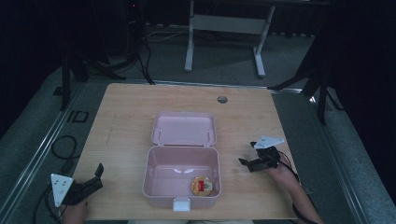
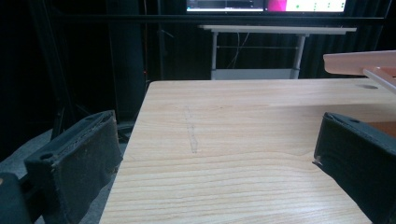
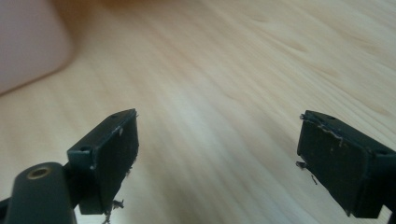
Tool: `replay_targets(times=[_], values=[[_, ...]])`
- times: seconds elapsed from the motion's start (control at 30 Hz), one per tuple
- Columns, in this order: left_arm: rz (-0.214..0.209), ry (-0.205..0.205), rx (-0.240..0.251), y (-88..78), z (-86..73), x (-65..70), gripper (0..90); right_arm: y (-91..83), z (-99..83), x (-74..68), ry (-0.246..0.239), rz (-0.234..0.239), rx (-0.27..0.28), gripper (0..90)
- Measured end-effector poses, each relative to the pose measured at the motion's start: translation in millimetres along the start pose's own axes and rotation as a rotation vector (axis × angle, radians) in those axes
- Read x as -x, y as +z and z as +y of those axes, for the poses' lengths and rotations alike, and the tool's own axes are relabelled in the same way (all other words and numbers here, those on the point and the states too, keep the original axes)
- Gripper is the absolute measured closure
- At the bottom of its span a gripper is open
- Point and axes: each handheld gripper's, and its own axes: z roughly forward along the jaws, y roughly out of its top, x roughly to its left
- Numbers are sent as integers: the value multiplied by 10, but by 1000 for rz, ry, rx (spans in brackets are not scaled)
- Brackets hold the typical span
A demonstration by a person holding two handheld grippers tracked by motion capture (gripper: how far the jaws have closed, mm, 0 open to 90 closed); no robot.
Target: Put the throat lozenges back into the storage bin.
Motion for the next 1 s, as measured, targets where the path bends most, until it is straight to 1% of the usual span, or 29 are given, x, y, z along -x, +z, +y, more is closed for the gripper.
replay_targets(times=[0.03, 0.1, 0.13, 0.2, 0.3, 0.37, 0.43, 0.47, 0.53, 0.63, 0.67, 0.77, 0.8, 0.87, 0.9, 0.97, 1.0], values=[[1, 0, 0, 0, 0, 0, 8, -6, -37, 30, 18, -29, 12, 124], [0, 0, 1, -1, 0, 0, 8, -16, -104, 92, 52, -52, 32, 124], [1, -1, 1, -1, -1, 0, 8, -20, -134, 115, 65, -71, 32, 124], [0, -1, 2, -1, -1, 0, 8, -26, -188, 150, 71, -101, 31, 124], [1, 0, 1, -2, -1, 0, 8, -47, -259, 198, 99, -147, 38, 124], [1, -1, 2, -2, -1, 0, 8, -75, -302, 221, 127, -184, 59, 124], [2, -2, 2, -2, -1, 0, 8, -116, -348, 240, 153, -252, 93, 124], [2, -2, 1, -2, -1, 0, 8, -139, -369, 260, 178, -270, 105, 124], [2, -1, 3, -1, -1, 1, 8, -185, -409, 295, 224, -324, 134, 124], [2, -1, 3, -3, -2, 1, 8, -246, -462, 345, 283, -366, 153, 124], [2, -1, 3, -3, -2, 0, 8, -260, -480, 360, 299, -376, 151, 124], [1, -1, 2, -2, -1, -1, 8, -299, -542, 380, 340, -407, 170, 121], [1, -1, 2, -2, -1, -1, 7, -310, -560, 389, 352, -414, 171, 120], [0, -2, 2, -2, -1, -1, 8, -334, -590, 397, 372, -430, 190, 120], [0, -2, 2, -2, -1, -1, 8, -341, -600, 400, 382, -445, 189, 120], [-1, -2, 2, -3, -1, -2, 8, -354, -622, 415, 399, -451, 190, 121], [0, -3, 3, -3, -1, -2, 8, -358, -631, 417, 407, -464, 192, 121]])
